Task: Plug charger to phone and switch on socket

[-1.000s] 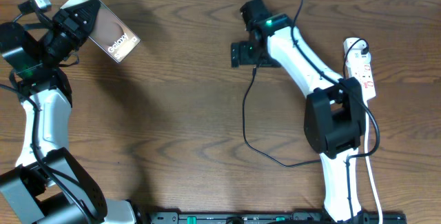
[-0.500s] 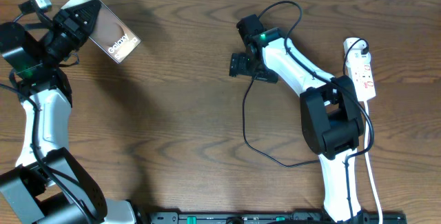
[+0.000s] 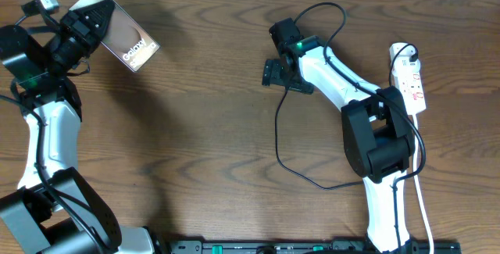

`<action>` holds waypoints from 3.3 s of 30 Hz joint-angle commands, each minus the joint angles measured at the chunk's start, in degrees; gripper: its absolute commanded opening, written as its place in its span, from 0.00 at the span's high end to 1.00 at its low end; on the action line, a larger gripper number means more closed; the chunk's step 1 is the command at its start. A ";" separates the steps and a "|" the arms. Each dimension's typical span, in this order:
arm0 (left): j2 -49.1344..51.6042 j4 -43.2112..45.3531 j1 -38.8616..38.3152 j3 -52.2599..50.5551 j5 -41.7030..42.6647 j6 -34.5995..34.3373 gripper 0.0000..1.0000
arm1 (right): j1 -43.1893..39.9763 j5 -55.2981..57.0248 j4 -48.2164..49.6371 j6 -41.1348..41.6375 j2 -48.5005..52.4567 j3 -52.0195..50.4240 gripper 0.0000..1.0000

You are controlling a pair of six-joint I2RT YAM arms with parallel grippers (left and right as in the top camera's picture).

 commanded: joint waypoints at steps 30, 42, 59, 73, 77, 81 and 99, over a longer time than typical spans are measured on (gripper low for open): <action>-1.09 0.48 -0.07 0.63 1.16 0.76 0.93 | 0.59 -1.64 0.57 1.05 1.25 -1.90 0.61; -1.09 0.48 -0.07 0.63 1.16 0.76 0.92 | 0.61 -1.27 0.98 0.33 1.25 -1.92 0.99; -1.09 0.48 -0.07 0.63 1.16 0.76 0.92 | -0.17 -3.74 2.40 -2.47 1.25 -1.90 0.96; -1.09 0.48 -0.07 0.63 1.16 0.76 0.93 | 0.61 -0.48 3.13 -2.75 1.25 -1.92 0.66; -1.09 0.48 -0.07 0.63 1.16 0.76 0.93 | 1.60 0.46 3.34 -2.34 1.25 -1.92 0.69; -1.09 0.48 -0.07 0.63 1.16 0.74 0.93 | 2.47 0.70 3.34 -2.36 1.25 -1.95 0.70; -1.09 0.48 -0.07 0.63 1.18 0.74 0.92 | 3.19 0.87 4.42 -1.92 1.25 -2.78 0.91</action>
